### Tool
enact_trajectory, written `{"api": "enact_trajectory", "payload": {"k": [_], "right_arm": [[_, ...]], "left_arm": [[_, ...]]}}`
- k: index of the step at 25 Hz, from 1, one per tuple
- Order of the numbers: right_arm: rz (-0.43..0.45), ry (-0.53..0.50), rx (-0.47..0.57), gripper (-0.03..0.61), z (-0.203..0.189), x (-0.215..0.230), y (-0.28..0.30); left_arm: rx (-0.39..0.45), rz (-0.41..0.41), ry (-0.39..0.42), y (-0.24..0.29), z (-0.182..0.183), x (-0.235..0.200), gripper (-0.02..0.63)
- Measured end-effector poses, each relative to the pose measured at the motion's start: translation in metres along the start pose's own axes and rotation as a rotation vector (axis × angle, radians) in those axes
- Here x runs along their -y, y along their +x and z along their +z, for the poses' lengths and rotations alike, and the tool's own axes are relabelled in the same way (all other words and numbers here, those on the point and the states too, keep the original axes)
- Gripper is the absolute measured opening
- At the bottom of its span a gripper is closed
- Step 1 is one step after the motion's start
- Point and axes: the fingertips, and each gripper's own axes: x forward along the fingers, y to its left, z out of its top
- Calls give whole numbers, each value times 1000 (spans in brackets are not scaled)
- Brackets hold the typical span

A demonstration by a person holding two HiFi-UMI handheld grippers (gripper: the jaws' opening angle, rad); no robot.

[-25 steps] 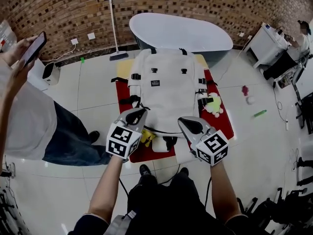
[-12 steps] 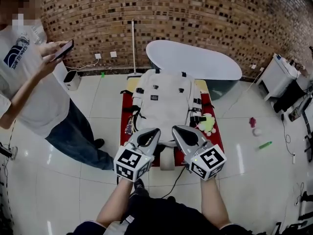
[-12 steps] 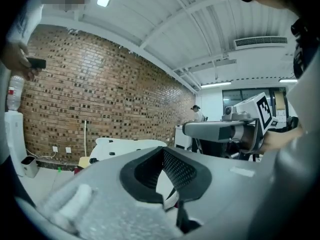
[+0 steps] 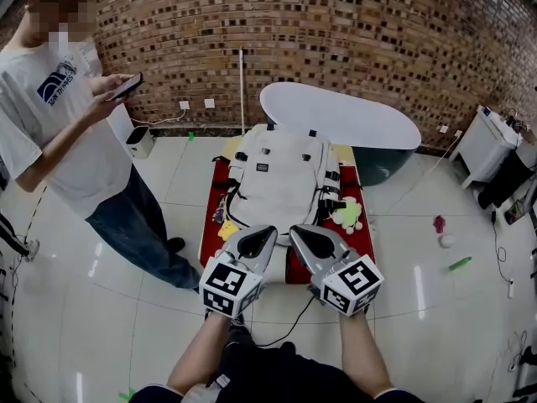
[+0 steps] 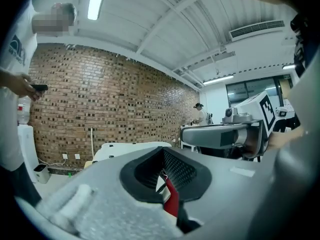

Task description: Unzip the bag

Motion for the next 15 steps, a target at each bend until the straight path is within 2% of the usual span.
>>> {"api": "enact_trajectory", "payload": {"k": [15], "right_arm": [[3, -5, 34, 5, 11, -7, -23]], "left_arm": [[5, -22, 21, -5, 3, 31, 3]]}}
